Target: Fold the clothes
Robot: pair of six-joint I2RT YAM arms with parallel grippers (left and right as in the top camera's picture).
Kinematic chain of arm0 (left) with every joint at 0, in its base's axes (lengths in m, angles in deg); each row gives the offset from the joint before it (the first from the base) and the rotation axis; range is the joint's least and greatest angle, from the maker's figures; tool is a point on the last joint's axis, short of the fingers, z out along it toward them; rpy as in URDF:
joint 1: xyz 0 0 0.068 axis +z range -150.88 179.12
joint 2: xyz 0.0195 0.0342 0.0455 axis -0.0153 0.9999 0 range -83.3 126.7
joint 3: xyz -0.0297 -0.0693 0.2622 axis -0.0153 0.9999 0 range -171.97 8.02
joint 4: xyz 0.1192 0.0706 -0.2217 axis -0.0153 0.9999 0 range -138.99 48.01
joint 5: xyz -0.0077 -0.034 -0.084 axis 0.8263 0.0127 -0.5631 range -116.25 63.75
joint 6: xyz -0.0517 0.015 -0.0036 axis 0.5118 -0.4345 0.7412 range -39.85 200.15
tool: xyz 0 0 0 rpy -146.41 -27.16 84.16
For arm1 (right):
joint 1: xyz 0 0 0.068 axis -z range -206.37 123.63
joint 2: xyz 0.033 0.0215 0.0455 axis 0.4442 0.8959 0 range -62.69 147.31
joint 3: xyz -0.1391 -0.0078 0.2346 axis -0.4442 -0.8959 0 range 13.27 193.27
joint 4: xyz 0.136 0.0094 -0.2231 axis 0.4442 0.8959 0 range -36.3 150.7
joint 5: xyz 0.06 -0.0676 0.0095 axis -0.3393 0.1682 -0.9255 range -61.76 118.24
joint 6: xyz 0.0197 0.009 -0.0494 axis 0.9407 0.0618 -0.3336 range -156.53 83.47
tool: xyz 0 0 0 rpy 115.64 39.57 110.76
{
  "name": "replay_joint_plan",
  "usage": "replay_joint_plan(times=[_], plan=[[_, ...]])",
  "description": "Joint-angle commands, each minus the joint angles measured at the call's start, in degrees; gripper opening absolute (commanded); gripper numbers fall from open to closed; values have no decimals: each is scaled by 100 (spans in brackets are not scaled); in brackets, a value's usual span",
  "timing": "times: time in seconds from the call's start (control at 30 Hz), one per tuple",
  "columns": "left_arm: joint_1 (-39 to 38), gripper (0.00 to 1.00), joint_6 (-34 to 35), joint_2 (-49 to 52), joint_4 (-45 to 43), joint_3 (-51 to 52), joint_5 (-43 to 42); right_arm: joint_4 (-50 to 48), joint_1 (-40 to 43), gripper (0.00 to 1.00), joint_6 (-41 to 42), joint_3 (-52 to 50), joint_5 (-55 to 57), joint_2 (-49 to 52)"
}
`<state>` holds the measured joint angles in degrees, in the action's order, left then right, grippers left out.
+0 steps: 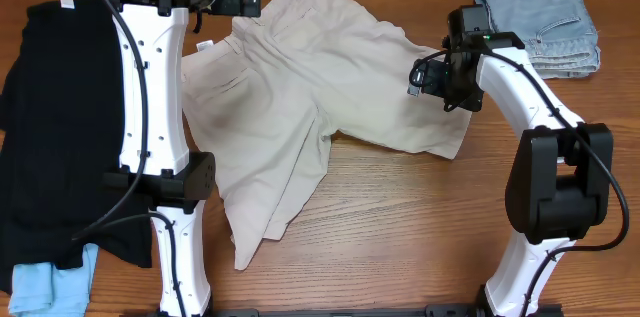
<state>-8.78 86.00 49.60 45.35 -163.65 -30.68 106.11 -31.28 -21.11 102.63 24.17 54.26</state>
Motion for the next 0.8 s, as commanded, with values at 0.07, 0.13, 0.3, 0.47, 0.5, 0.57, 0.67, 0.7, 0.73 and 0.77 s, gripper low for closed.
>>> replay_joint_plan(times=[0.07, 0.13, 0.3, 0.47, 0.5, 0.57, 0.67, 0.7, 0.73, 0.77], plan=[[-42, 100, 37, -11, -44, 20, -7, -24, 11, 100, -26, 96, -7, -101], [-50, 100, 39, -11, -50, 20, -9, -24, 11, 100, -26, 96, -7, -101], [-50, 100, 37, -11, -146, 20, -9, -24, 9, 100, -26, 96, -7, -101], [-50, 100, 33, -11, -140, 20, -9, -24, 11, 100, -26, 96, -7, -101], [-50, 100, 35, -11, -136, 20, -9, -24, 11, 100, -26, 96, -7, -101], [-50, 100, 35, -11, -133, 20, -9, -24, 9, 100, -26, 96, -7, -101], [-50, 100, 33, -11, -133, 20, -9, -26, 11, 100, -26, 96, -13, -101], [-50, 100, 35, -11, -133, 20, -9, -24, 11, 100, -26, 96, 4, -101], [-50, 100, 33, -11, -133, 20, -7, -24, 11, 100, -26, 96, 11, -101], [-50, 100, 33, -11, -138, 20, -7, -24, 11, 100, -26, 96, 11, -101]])
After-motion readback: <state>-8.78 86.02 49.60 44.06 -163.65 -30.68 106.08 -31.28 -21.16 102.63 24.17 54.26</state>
